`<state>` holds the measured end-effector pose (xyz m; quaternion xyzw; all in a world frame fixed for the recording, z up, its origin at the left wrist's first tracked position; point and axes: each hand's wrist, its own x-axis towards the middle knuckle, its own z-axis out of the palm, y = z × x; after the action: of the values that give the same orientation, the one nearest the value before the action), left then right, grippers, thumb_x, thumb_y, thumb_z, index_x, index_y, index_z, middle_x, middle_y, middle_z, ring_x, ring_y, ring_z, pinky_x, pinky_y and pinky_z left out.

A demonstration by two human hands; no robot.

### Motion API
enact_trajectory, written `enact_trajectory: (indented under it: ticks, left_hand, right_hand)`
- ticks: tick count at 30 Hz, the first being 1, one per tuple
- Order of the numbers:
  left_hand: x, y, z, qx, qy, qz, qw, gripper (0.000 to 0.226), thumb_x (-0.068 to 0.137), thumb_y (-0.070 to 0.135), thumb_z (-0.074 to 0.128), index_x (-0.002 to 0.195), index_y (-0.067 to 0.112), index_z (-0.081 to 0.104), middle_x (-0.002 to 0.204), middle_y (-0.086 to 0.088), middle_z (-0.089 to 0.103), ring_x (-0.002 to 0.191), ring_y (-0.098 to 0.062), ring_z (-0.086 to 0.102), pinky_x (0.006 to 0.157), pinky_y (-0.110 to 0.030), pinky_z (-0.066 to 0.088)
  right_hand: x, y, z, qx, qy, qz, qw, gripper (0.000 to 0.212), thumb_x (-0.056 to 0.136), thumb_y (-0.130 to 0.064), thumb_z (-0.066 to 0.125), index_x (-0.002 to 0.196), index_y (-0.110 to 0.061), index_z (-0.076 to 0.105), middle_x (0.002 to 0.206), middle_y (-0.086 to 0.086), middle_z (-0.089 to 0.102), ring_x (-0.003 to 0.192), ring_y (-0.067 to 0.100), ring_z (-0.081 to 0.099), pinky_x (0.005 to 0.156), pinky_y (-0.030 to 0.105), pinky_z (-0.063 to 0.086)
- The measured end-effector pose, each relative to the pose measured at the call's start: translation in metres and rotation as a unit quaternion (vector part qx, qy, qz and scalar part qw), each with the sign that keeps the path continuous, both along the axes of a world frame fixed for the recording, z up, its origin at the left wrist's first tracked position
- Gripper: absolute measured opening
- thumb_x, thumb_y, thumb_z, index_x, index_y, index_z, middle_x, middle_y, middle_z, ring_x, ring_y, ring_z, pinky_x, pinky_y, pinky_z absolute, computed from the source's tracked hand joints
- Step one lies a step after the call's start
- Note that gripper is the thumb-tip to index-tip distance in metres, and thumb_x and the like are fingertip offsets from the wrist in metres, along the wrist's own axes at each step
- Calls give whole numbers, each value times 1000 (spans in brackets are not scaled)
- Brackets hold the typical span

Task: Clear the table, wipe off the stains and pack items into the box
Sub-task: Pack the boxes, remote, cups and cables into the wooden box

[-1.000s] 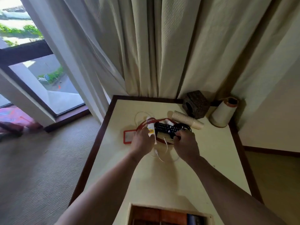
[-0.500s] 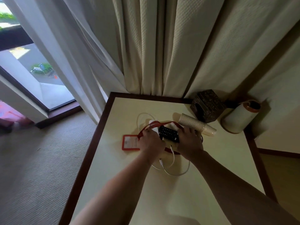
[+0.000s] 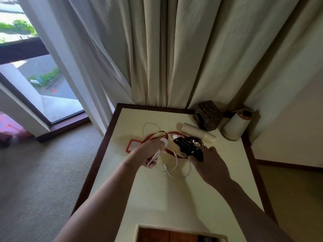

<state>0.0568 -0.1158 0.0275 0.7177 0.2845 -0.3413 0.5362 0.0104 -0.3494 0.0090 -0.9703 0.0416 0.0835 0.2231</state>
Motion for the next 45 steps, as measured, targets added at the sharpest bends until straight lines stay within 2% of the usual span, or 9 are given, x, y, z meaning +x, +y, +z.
enact_trajectory:
  ticks: [3,8,13,19,24,32,38,42,45]
  left_hand:
    - [-43,12,21,20,-11,-39,999,34,81,23,64,110,5,60,87,-13,57,60,-19,49,54,-25,41]
    - [-140,20,34,103,-176,-98,974,25,92,13,67,114,2,60,90,-7,54,66,-16,48,54,-26,36]
    - [-233,18,28,191,-308,-251,898,57,91,14,70,143,22,49,120,5,48,110,-16,50,84,-24,48]
    - [-282,-1,1,269,-355,-385,809,63,90,7,59,148,26,44,124,3,49,114,-19,46,96,-28,43]
    - [-284,-7,-27,377,-413,-448,698,75,80,8,65,151,20,45,138,0,58,124,-26,47,105,-41,38]
    - [-275,-2,-50,367,-468,-488,639,71,63,17,88,130,12,65,113,-1,72,97,-23,62,83,-38,57]
    - [-287,4,-62,383,-487,-496,608,72,71,23,79,139,12,56,131,-10,58,117,-29,54,103,-42,51]
    - [-279,0,-60,398,-497,-504,584,62,74,25,74,134,12,63,122,-6,63,113,-27,60,102,-43,52]
    - [-273,-1,-56,370,-497,-497,607,55,79,43,71,127,17,67,120,-3,65,113,-24,62,98,-40,54]
  right_hand:
    - [-59,-1,30,83,9,-11,996,39,94,-53,57,125,-31,54,107,-6,50,90,13,58,76,34,51]
    - [-162,3,55,111,38,83,990,42,88,-54,61,126,-38,51,112,-15,47,98,7,58,85,29,51]
    - [-238,6,28,64,105,201,972,57,86,-52,61,139,-35,47,132,-12,46,124,12,48,102,28,42]
    - [-270,6,-13,45,80,193,977,57,83,-51,72,135,-41,52,133,-15,55,127,14,43,98,31,47]
    - [-279,6,-25,89,74,137,984,54,83,-15,73,133,-28,54,133,-7,43,123,18,54,96,30,51]
    - [-279,15,-27,38,75,85,993,47,89,-27,71,134,-21,60,132,-2,53,122,19,57,97,28,48]
    - [-276,19,-29,61,66,49,995,40,88,-24,71,128,-22,65,127,-4,55,119,19,58,96,30,50]
    - [-273,20,-30,65,52,44,996,41,89,-22,70,129,-21,63,129,-5,55,119,19,59,97,30,51]
    - [-270,19,-30,64,37,40,996,44,88,-21,72,131,-19,62,130,-5,53,117,19,60,96,30,51]
